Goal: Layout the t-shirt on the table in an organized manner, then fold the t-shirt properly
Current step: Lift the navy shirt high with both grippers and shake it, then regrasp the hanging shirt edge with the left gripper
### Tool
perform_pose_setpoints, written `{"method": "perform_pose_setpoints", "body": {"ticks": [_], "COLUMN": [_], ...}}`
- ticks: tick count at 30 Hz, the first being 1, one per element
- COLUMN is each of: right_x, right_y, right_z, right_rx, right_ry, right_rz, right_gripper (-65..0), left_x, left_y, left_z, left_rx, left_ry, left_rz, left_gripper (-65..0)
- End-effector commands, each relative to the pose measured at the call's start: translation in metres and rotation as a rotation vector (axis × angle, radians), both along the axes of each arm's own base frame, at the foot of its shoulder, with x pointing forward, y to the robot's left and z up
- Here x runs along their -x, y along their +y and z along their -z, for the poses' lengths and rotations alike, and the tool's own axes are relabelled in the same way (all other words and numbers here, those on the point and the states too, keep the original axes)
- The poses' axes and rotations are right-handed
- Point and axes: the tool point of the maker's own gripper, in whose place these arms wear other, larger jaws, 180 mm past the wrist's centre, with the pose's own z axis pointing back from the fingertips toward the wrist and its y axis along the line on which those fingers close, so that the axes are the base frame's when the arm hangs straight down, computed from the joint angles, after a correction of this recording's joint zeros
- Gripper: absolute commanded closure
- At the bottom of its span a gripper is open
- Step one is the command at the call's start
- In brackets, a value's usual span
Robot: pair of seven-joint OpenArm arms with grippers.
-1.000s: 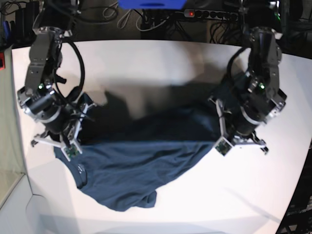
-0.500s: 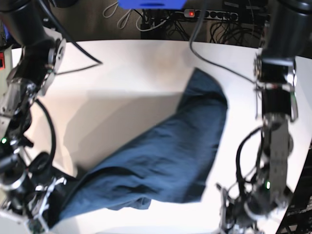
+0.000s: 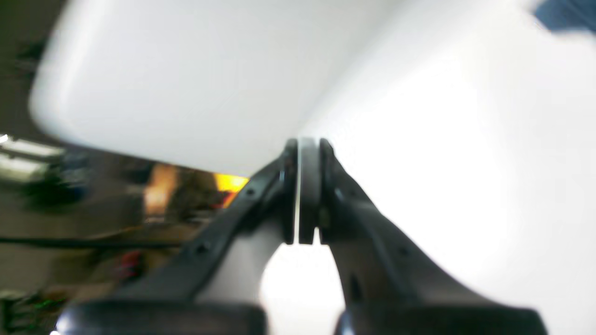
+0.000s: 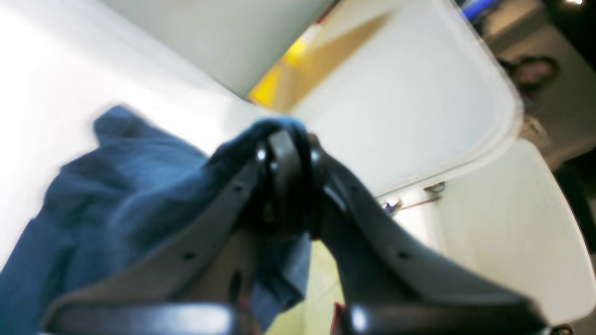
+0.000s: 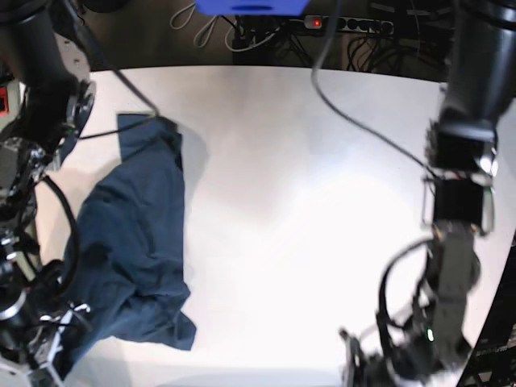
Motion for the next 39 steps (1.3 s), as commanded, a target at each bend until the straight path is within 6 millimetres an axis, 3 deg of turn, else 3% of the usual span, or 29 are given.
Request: {"method": "perform_pose_setpoints", "body": {"ticks": [1, 3, 6, 9, 13, 18, 23, 26, 28, 34, 37, 39], "right_x": [0.0, -0.001, -0.002, -0.004, -0.008, -0.009, 0.003, 0.013, 0.018, 0.016, 0.01, 0.008], "right_y": [0.004, 0.012, 0.018, 0.02, 0.041, 0.102, 0.178, 0.207, 0.221, 0.223, 0.214, 0.212], "right_z": [-0.023, -0.02, -0.023, -0.045, -0.081, -0.129, -0.163, -0.178, -0.182, -0.17, -0.15, -0.14], "right_rx": [0.001, 0.009, -0.001, -0.009, -0.027, 0.029, 0.054, 0.05, 0.048, 0.057, 0.026, 0.016], "right_ry": [-0.08, -0.074, -0.084, -0.133, -0.218, -0.307, -0.39, -0.431, -0.444, -0.417, -0.373, -0.348], "right_rz": [-0.028, -0.051, -0.063, -0.064, -0.113, -0.222, -0.333, -0.372, -0.383, -0.379, -0.362, -0.357], "right_gripper": [0.0, 0.0, 0.0, 0.0, 0.0, 0.0, 0.0, 0.0, 0.0, 0.0, 0.0, 0.0], "left_x": [0.002, 0.016, 0.039, 0.06, 0.078, 0.093, 0.1, 0.105, 0.109, 0.127, 0.134, 0.139], "left_y": [0.005, -0.001, 0.004, 0.005, 0.002, 0.0, 0.001, 0.02, 0.045, 0.12, 0.152, 0.161], "left_z": [-0.012, 0.016, 0.07, 0.11, 0.141, 0.163, 0.163, 0.154, 0.14, 0.101, 0.095, 0.101], "left_rx": [0.03, 0.076, 0.169, 0.259, 0.341, 0.415, 0.525, 0.59, 0.609, 0.688, 0.72, 0.746], "left_ry": [-0.041, 0.005, 0.112, 0.202, 0.275, 0.33, 0.342, 0.305, 0.25, 0.087, 0.05, 0.062], "left_rz": [-0.015, -0.011, -0.057, -0.104, -0.147, -0.188, -0.186, -0.222, -0.261, -0.377, -0.434, -0.452], "left_gripper": [-1.1, -2.9, -10.4, -17.7, -22.8, -23.2, -23.3, -23.3, -23.3, -23.3, -23.4, -23.5]}}
